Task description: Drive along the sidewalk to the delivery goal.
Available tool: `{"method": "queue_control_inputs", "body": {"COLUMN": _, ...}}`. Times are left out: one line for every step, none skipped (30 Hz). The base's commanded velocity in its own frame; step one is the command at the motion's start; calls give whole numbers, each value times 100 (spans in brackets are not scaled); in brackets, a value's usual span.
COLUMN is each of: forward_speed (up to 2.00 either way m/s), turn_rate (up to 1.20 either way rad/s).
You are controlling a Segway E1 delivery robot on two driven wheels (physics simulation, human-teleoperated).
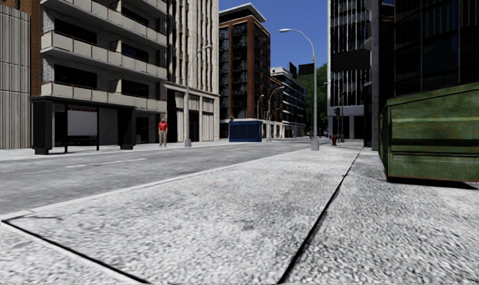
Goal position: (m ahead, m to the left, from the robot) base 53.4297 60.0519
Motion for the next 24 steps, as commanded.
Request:
{"method": "queue_control_inputs", "body": {"forward_speed": 200, "turn_rate": -29}}
{"method": "queue_control_inputs", "body": {"forward_speed": 200, "turn_rate": -29}}
{"method": "queue_control_inputs", "body": {"forward_speed": 200, "turn_rate": -29}}
{"method": "queue_control_inputs", "body": {"forward_speed": 200, "turn_rate": -29}}
{"method": "queue_control_inputs", "body": {"forward_speed": 200, "turn_rate": -29}}
{"method": "queue_control_inputs", "body": {"forward_speed": 200, "turn_rate": -29}}
{"method": "queue_control_inputs", "body": {"forward_speed": 200, "turn_rate": -29}}
{"method": "queue_control_inputs", "body": {"forward_speed": 200, "turn_rate": -29}}
{"method": "queue_control_inputs", "body": {"forward_speed": 200, "turn_rate": -29}}
{"method": "queue_control_inputs", "body": {"forward_speed": 200, "turn_rate": -29}}
{"method": "queue_control_inputs", "body": {"forward_speed": 200, "turn_rate": -29}}
{"method": "queue_control_inputs", "body": {"forward_speed": 200, "turn_rate": -29}}
{"method": "queue_control_inputs", "body": {"forward_speed": 200, "turn_rate": -29}}
{"method": "queue_control_inputs", "body": {"forward_speed": 200, "turn_rate": -29}}
{"method": "queue_control_inputs", "body": {"forward_speed": 200, "turn_rate": -29}}
{"method": "queue_control_inputs", "body": {"forward_speed": 200, "turn_rate": -30}}
{"method": "queue_control_inputs", "body": {"forward_speed": 200, "turn_rate": -30}}
{"method": "queue_control_inputs", "body": {"forward_speed": 200, "turn_rate": -30}}
{"method": "queue_control_inputs", "body": {"forward_speed": 200, "turn_rate": -30}}
{"method": "queue_control_inputs", "body": {"forward_speed": 200, "turn_rate": -33}}
{"method": "queue_control_inputs", "body": {"forward_speed": 200, "turn_rate": -36}}
{"method": "queue_control_inputs", "body": {"forward_speed": 200, "turn_rate": -37}}
{"method": "queue_control_inputs", "body": {"forward_speed": 200, "turn_rate": -37}}
{"method": "queue_control_inputs", "body": {"forward_speed": 200, "turn_rate": -37}}
